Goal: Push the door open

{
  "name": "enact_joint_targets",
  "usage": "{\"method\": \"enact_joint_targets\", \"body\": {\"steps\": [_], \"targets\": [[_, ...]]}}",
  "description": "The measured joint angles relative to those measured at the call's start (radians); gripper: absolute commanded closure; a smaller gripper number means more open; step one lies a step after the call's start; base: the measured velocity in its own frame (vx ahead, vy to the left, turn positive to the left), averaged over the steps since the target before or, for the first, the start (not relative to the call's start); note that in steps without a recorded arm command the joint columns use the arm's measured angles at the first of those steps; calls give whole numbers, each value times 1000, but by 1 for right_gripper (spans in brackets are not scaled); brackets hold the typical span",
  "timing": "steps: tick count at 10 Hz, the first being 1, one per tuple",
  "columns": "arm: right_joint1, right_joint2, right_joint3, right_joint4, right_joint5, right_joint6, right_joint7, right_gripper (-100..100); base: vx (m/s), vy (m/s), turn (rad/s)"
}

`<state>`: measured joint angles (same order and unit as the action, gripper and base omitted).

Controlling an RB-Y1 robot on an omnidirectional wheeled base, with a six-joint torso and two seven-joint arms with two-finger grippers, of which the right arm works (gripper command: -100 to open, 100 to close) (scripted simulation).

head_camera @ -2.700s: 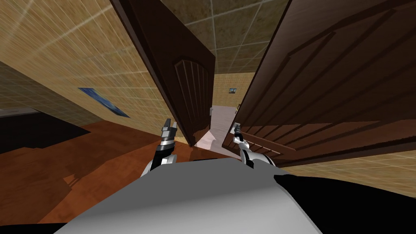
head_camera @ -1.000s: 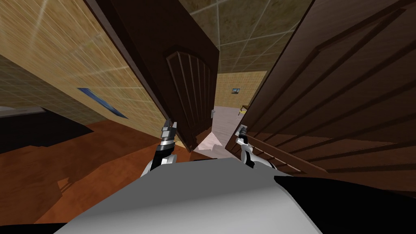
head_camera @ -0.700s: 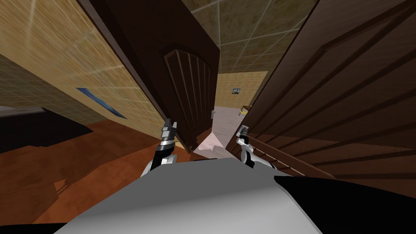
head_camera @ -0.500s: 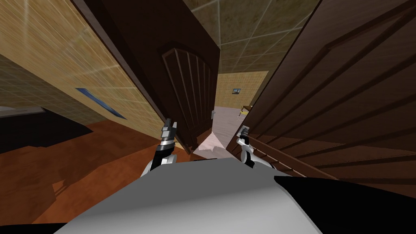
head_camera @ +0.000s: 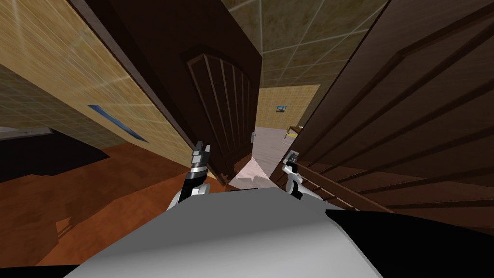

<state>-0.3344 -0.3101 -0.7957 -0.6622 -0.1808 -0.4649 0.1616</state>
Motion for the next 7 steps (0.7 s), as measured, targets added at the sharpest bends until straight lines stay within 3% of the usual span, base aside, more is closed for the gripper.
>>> {"method": "enact_joint_targets", "body": {"steps": [1,2,3,4,7], "targets": [[-5,-8,-16,22,1,-10,5,100,122,-19,22],[3,1,-37,-1,1,-1,15,100,135,-25,3],[-4,-2,-56,11,2,-2,27,100,65,-17,-9],[-6,-5,-59,13,1,-4,28,100,51,-135,-115],[-21,23,-57,11,2,-4,46,100,53,-175,-99]]}}
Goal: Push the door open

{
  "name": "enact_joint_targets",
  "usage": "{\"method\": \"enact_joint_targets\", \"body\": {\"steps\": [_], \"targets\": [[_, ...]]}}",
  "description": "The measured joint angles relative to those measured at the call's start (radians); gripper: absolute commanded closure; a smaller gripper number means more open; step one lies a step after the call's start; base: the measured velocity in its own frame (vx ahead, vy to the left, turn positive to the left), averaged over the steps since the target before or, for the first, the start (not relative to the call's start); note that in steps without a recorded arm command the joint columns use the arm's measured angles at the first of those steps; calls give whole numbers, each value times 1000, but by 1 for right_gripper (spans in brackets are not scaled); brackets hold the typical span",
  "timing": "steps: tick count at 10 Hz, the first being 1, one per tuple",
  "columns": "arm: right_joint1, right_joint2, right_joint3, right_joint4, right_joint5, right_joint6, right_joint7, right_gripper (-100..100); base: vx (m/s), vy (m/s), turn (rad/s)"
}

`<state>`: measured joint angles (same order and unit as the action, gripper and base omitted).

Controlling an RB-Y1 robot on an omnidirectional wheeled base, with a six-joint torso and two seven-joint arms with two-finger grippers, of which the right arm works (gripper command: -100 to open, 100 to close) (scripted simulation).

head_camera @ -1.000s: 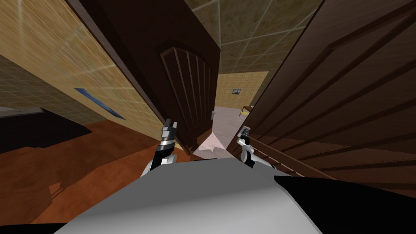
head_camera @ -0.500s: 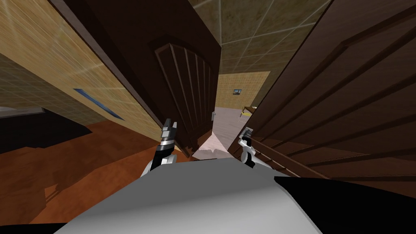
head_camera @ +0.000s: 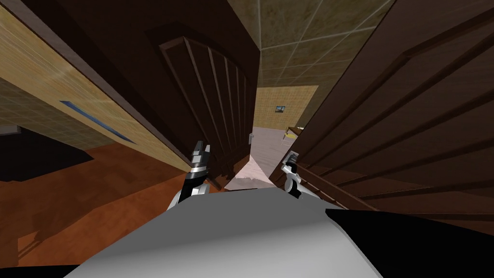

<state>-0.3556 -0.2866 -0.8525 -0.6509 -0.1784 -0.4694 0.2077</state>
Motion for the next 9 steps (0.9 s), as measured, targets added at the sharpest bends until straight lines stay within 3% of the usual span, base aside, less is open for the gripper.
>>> {"method": "enact_joint_targets", "body": {"steps": [2,3,6,9], "targets": [[3,17,-3,-30,-1,6,13,100,77,-138,-193],[6,23,-13,-50,-3,11,23,-100,-65,26,-39],[4,28,-21,-54,-3,11,32,-100,-139,173,19],[1,35,-31,-57,-3,10,43,-100,-24,210,-12]]}}
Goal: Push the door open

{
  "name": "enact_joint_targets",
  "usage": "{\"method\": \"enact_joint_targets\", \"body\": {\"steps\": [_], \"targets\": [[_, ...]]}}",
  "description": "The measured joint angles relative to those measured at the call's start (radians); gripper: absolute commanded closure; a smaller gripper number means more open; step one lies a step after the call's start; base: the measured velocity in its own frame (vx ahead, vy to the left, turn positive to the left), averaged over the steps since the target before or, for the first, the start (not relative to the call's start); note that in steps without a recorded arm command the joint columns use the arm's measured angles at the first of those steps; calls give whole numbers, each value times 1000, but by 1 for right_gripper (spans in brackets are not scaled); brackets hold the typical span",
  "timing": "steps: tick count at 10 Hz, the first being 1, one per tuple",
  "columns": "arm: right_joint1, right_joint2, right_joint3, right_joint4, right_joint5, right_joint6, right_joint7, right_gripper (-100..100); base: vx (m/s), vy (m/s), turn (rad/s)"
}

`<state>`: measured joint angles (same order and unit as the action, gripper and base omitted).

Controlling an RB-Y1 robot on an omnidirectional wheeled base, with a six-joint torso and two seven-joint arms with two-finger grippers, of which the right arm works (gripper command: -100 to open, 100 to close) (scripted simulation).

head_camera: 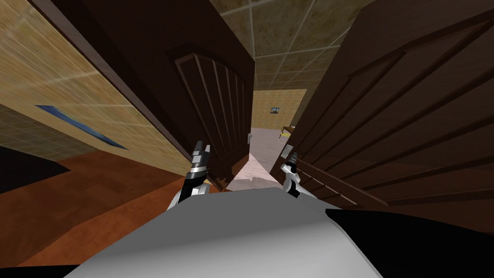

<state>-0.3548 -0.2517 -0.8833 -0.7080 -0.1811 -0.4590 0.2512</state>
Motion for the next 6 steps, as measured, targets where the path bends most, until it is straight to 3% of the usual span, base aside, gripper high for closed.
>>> {"method": "enact_joint_targets", "body": {"steps": [3,4,6], "targets": [[-4,7,-10,-4,0,0,12,-100,18,201,-16],[-5,9,-13,-6,0,0,15,-100,14,85,-10],[-11,14,-28,-6,-2,-3,28,-100,21,-139,159]]}}
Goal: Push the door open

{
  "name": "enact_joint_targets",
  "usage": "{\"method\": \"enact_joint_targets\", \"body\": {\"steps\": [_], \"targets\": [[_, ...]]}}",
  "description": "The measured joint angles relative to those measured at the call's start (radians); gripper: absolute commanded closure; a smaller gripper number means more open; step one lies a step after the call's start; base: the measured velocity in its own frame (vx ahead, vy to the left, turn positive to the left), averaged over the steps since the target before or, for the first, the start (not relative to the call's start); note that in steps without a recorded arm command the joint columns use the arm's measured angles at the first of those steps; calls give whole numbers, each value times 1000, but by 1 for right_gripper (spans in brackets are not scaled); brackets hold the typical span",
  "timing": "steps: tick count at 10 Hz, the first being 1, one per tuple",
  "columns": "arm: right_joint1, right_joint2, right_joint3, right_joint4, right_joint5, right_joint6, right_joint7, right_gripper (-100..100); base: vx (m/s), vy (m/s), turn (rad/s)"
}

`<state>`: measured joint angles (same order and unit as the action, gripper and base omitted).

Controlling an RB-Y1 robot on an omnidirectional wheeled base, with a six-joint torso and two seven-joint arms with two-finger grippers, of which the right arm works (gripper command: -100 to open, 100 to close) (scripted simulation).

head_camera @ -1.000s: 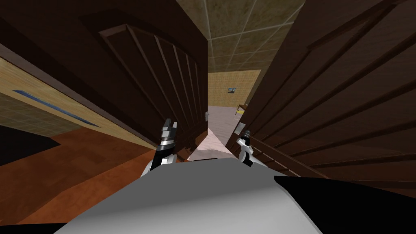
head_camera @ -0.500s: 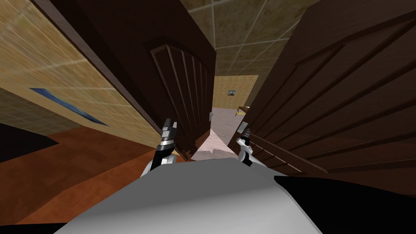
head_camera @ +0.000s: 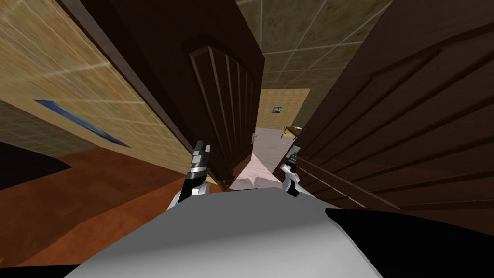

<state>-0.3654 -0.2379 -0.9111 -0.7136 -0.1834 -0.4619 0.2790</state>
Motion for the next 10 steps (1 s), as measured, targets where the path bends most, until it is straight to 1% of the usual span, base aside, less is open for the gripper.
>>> {"method": "enact_joint_targets", "body": {"steps": [3,5,8,9,10], "targets": [[-21,9,-44,12,-8,-20,44,-100,24,-199,149],[-35,23,-84,3,-14,-27,85,-100,44,-222,176],[-58,35,-139,14,-24,-50,138,-100,35,-193,149],[-68,36,-157,23,-27,-59,155,-100,4,-107,45],[-69,36,-158,24,-27,-61,158,100,3,16,-35]]}}
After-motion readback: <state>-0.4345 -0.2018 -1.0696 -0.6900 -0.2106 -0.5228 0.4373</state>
